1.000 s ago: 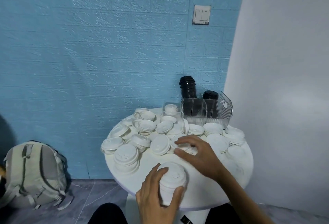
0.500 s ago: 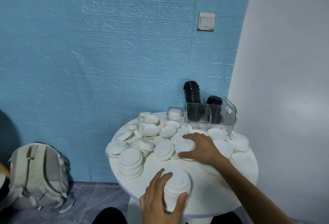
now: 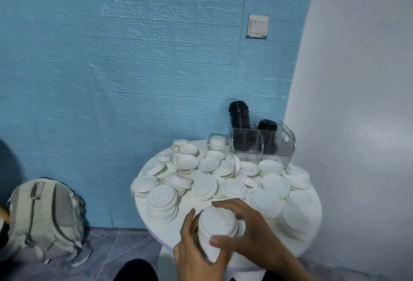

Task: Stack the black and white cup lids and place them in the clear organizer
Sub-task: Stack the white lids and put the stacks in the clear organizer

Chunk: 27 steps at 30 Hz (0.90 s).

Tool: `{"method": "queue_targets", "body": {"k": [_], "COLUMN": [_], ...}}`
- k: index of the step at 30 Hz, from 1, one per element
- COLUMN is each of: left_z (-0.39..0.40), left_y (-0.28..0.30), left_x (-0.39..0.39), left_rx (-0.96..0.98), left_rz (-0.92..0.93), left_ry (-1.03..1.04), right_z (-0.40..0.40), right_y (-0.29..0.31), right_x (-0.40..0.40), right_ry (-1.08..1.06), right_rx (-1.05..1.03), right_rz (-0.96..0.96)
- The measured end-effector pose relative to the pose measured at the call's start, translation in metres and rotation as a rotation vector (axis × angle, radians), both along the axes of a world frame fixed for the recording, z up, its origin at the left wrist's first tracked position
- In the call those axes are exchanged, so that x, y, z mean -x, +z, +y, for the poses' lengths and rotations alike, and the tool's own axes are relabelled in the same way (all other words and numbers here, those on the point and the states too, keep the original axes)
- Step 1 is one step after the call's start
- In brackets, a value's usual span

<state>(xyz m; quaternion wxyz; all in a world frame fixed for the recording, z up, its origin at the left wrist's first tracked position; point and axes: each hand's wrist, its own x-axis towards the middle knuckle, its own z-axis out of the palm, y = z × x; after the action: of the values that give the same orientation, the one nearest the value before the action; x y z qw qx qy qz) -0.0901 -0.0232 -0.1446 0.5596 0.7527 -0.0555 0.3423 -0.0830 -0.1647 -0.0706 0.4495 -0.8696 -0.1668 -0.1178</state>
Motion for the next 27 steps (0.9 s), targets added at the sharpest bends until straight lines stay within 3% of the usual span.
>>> {"method": "queue_targets", "body": {"k": [7,18,27], "left_z": [0.006,0.005,0.006], "left_y": [-0.001,-0.003,-0.001], "left_x": [-0.004,-0.007,-0.011], "left_rx": [-0.119,-0.128,-0.130], "left_rz": [-0.017,-0.126,-0.156], "left_ry": [-0.060,-0.088,-0.075], "right_z": [0.008,0.008,-0.006], "right_y": [-0.018,-0.030,0.003], "right_x": [-0.002,0.002,-0.025], "right_ry": [-0.008,0.006,0.075], "right_rx": [-0.096,-0.217,-0.156], "right_rz": [0.036,0.091,0.147]}}
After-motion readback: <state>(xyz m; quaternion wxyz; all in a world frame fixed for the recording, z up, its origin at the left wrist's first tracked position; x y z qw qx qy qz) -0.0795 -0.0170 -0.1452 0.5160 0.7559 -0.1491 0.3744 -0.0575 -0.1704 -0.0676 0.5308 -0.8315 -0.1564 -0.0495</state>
